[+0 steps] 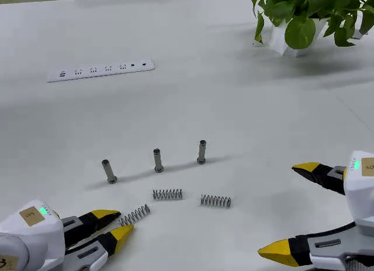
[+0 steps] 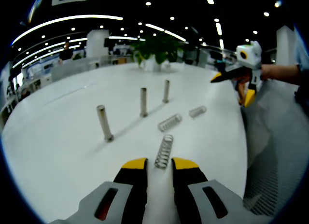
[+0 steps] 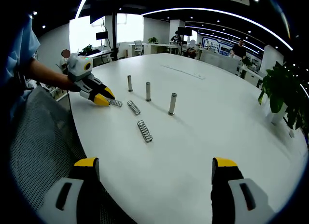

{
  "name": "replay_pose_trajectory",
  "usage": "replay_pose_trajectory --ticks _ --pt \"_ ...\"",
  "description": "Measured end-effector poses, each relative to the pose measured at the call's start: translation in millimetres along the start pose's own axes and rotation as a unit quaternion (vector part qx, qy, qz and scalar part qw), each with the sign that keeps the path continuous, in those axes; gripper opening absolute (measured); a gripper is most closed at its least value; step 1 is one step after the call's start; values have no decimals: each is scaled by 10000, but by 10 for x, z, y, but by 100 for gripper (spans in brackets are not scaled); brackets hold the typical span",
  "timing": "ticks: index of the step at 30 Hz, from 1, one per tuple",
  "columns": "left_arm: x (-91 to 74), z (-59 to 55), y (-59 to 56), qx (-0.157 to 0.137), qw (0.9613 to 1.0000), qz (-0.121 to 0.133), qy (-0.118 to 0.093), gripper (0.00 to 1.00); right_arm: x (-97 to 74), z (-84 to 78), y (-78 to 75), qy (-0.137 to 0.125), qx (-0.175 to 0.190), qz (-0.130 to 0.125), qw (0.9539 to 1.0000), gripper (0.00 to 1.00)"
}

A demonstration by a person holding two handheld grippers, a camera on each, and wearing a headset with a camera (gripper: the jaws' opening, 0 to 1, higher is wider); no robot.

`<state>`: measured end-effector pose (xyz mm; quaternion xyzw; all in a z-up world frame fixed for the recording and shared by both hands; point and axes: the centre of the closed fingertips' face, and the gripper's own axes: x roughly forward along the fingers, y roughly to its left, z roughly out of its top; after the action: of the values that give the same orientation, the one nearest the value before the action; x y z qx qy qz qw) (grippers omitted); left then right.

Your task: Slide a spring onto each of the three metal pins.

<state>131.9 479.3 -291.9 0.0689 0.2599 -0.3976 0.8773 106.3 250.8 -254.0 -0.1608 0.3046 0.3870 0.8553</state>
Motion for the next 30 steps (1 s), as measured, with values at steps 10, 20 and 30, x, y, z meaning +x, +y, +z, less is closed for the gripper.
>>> replay_pose_trajectory --ticks 10,20,30 --pt "26 -11 -19 644 9967 -105 478 16 26 15 23 -3 1 34 10000 98" --pt "81 -18 2 1022 9876 -245 1170 12 40 -15 59 38 -20 66 10000 98" --pt "94 -28 -13 1122 9759 -270 1853 11 45 -20 66 44 -44 75 10000 98"
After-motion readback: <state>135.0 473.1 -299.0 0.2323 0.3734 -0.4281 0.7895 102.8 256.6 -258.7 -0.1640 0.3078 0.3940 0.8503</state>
